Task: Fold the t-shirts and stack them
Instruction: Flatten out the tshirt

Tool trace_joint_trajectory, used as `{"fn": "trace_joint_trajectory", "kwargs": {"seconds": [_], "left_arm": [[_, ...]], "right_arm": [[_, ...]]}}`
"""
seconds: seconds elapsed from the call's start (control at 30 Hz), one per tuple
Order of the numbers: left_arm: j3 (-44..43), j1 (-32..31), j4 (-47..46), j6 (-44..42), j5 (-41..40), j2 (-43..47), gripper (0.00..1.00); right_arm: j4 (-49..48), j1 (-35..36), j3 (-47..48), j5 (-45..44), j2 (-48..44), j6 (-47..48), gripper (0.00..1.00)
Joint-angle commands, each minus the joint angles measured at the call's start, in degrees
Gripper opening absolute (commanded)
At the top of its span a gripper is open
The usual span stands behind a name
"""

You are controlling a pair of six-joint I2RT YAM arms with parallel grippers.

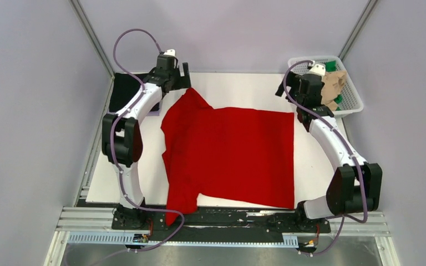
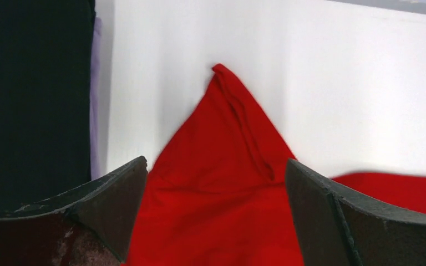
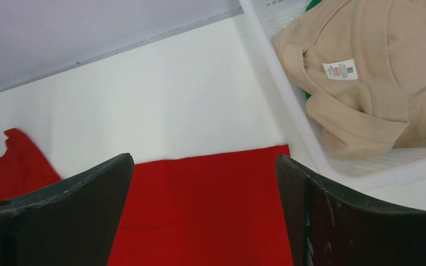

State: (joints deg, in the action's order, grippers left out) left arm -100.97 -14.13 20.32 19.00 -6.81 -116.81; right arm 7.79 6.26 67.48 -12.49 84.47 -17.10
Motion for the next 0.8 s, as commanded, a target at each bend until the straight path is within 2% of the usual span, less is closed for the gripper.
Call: {"fn": "trace_joint_trajectory", "kwargs": {"seconds": [0.0, 0.13, 0.23, 0.47, 0.77], "left_arm": [[6.5, -1.1, -1.9, 4.9, 8.1, 7.5, 1.00], [14.7, -1.7, -7.5, 10.5, 14.6, 9.8, 1.00], [16.4, -1.9, -10.0, 15.4, 18.1, 8.5, 1.00], [15.6, -2.5, -14.3, 22.7, 21.2, 0.7, 1.00], [11.0, -3.5, -17.1, 26.5, 22.1, -8.5, 1.00]], "right_arm": [[0.3, 0.9, -5.1, 6.1, -6.0, -2.9, 1.00], [0.8, 2.4, -10.4, 11.0, -9.3, -6.1, 1.00], [0.9, 4.2, -13.4, 13.8, -8.8, -7.4, 1.00], [1.6, 5.3, -16.4, 13.5, -3.9, -9.3, 1.00], [1.7, 5.3, -16.2, 12.6, 3.3, -8.7, 1.00]]}}
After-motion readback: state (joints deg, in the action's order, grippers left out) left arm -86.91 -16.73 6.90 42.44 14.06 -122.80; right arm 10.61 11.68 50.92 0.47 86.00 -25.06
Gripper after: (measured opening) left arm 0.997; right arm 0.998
